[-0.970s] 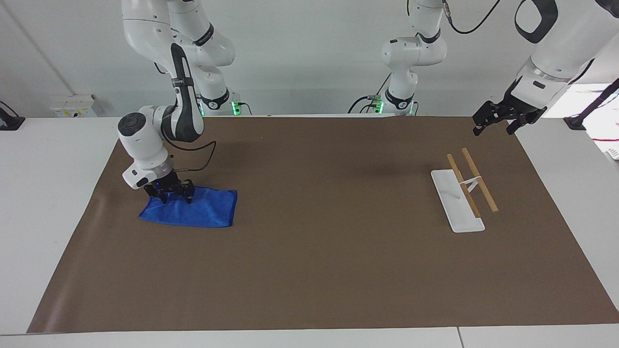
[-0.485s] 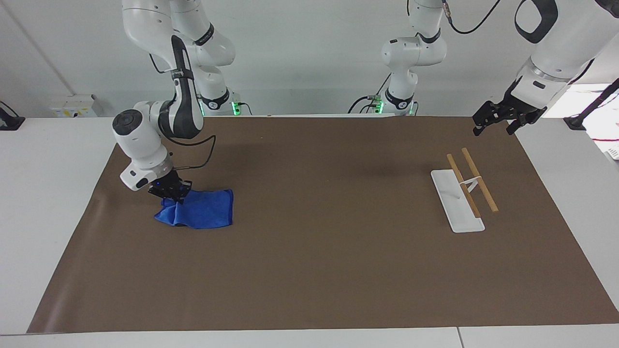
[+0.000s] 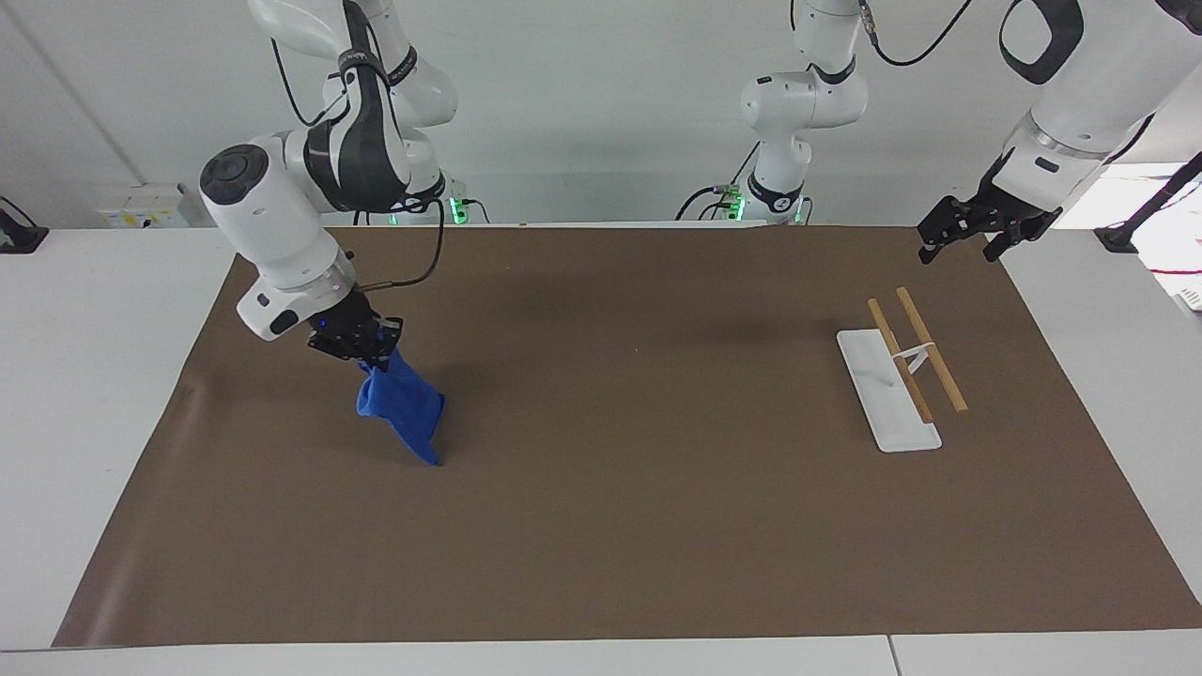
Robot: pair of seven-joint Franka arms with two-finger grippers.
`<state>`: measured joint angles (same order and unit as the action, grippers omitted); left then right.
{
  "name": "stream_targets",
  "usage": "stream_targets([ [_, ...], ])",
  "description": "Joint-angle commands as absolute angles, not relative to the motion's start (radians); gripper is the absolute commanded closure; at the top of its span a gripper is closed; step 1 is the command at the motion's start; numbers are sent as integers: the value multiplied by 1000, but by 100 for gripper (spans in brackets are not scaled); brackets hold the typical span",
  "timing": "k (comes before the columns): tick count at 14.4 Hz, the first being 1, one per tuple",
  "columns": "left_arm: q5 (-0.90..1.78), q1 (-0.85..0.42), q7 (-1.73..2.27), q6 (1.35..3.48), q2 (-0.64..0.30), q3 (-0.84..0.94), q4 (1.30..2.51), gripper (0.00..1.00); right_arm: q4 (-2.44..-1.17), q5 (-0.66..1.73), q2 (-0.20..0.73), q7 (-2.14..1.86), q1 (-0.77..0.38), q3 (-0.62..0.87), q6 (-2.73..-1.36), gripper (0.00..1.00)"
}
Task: Right arm passes towel to left arm to hang
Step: 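Lift the blue towel and carry it toward the left gripper, then bring the towel forward while the left gripper reaches toward it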
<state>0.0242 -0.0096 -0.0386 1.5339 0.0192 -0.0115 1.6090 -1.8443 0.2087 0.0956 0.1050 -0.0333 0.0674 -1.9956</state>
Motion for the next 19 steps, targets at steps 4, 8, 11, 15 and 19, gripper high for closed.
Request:
stream_targets([
  [4, 18, 5, -44, 1549, 35, 2, 1632, 0, -1784, 457, 150, 412, -176, 71, -2133, 100],
  [8, 18, -9, -41, 1476, 46, 5, 1634, 0, -1775, 762, 153, 572, -251, 71, -2227, 100],
  [11, 20, -32, 21, 1508, 58, 6, 1666, 0, -1775, 888, 156, 688, -308, 71, -2311, 100],
  [15, 93, -107, 387, 1623, 77, 17, 1739, 0, -1776, 1052, 170, 839, -452, 71, -2507, 100],
  [19, 244, -150, 837, 1745, 69, 18, 1801, 0, -1779, 1143, 176, 922, -546, 71, -2626, 100],
])
